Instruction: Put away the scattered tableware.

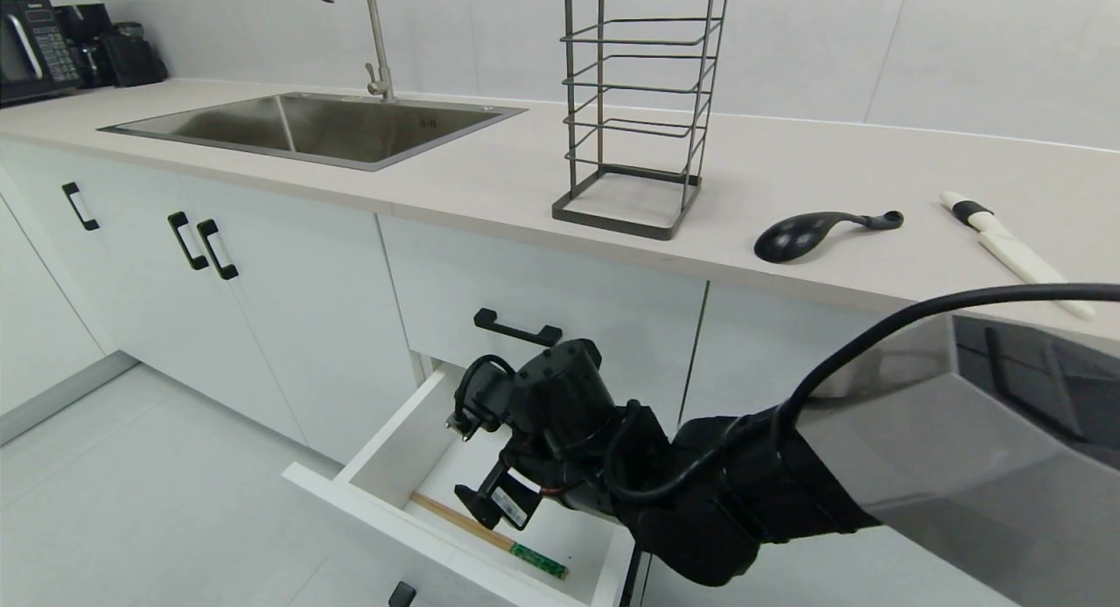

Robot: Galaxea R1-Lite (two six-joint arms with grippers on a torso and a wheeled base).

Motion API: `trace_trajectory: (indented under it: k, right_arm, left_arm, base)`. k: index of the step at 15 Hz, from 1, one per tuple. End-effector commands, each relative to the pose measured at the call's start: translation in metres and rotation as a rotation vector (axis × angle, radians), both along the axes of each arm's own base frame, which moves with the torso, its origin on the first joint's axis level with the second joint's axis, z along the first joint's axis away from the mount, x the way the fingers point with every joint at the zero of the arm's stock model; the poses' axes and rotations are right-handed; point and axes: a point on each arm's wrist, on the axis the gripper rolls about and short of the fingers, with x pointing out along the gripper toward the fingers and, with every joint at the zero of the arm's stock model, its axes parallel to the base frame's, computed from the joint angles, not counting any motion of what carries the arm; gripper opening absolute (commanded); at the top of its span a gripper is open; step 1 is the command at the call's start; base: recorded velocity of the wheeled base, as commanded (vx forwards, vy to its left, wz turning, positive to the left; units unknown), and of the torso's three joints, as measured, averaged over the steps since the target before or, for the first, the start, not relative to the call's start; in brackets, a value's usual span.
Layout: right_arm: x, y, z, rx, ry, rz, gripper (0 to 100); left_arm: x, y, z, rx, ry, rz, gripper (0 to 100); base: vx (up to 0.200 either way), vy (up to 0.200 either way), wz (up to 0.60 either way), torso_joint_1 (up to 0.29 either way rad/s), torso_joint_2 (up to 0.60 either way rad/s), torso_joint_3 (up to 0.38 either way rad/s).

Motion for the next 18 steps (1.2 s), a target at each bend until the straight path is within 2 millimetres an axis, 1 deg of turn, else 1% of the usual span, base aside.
trace_trajectory:
  k: [1,4,5,7,9,13,16,18]
  right_arm:
    - [-0.016,-0.010,0.016,-0.002,-0.016,0.031,100]
    - [-0.030,-0.032,0.001,-0.052,0.016,0.029,100]
    - [-0.035,-0.039,-0.006,-0.036,0.005,0.027,100]
    - [-0.040,-0.046,-0.014,0.013,-0.002,0.019,100]
    - [-0.043,-0.049,-0.018,0.032,0.011,0.006,100]
    - [-0.042,-0.045,-0.017,0.040,0.006,0.010,100]
    - [-0.047,-0.044,-0.015,0.037,0.008,0.023,100]
    - [-0.051,-0.044,-0.007,0.049,-0.002,0.031,100]
  left_arm:
    - [0.000,0.000,0.000,0.000,0.000,0.000,100]
    - [0.000,0.000,0.000,0.000,0.000,0.000,100]
    - [0.000,0.000,0.000,0.000,0.000,0.000,100]
    - [0.000,0.000,0.000,0.000,0.000,0.000,100]
    - [0.000,0.000,0.000,0.000,0.000,0.000,100]
    - [0.000,0.000,0.000,0.000,0.000,0.000,100]
    - [0.000,0.000,0.000,0.000,0.000,0.000,100]
    - [0.000,0.000,0.000,0.000,0.000,0.000,100]
  base:
    - [0.000,0.000,0.00,0.000,0.00,0.000]
    - [0.000,0.000,0.00,0.000,0.00,0.000]
    - [0.000,0.000,0.00,0.000,0.00,0.000]
    - [0.000,0.000,0.00,0.000,0.00,0.000]
    - [0.000,0.000,0.00,0.000,0.00,0.000]
    - [0.000,0.000,0.00,0.013,-0.01,-0.004]
    - [0.000,0.000,0.00,0.186,-0.06,-0.054]
    - [0.000,0.000,0.00,0.256,-0.21,-0.212]
